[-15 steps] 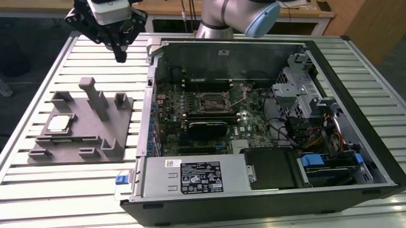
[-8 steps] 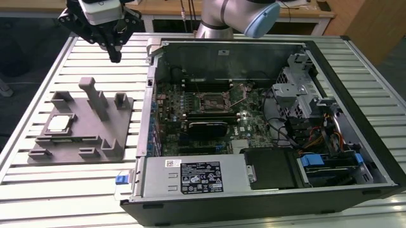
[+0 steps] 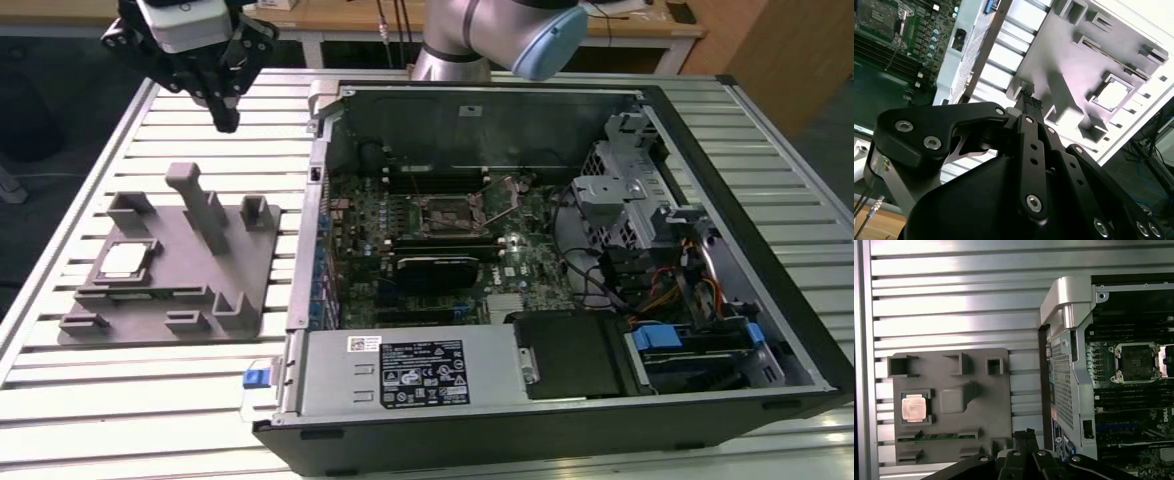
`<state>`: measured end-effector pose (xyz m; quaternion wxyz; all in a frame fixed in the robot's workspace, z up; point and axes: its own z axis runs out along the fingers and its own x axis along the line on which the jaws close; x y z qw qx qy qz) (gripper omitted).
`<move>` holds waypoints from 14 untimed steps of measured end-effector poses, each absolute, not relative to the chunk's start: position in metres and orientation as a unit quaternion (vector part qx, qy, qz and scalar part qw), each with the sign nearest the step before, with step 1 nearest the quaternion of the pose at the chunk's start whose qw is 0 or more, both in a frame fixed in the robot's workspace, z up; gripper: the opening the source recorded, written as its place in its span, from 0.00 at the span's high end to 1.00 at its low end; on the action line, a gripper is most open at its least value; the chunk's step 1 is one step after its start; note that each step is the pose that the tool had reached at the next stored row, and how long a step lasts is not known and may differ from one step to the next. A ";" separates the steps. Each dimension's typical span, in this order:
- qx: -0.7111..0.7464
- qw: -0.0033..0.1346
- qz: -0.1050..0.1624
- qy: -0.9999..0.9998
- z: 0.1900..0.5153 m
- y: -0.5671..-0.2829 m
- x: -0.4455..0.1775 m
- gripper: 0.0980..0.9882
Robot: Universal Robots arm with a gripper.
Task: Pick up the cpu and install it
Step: 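Reach for the cpu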
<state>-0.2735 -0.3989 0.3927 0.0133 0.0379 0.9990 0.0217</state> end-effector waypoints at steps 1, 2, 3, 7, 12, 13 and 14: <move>0.038 0.013 0.022 0.999 0.393 -0.399 -0.276 0.99; 0.038 0.013 0.022 0.999 0.393 -0.399 -0.278 0.99; 0.038 0.013 0.022 0.999 0.393 -0.399 -0.280 0.99; 0.038 0.013 0.022 0.999 0.393 -0.399 -0.290 0.99; 0.038 0.013 0.022 0.999 0.392 -0.399 -0.300 0.99; 0.038 0.013 0.022 0.999 0.392 -0.399 -0.302 0.99; 0.038 0.013 0.022 0.999 0.392 -0.399 -0.305 0.99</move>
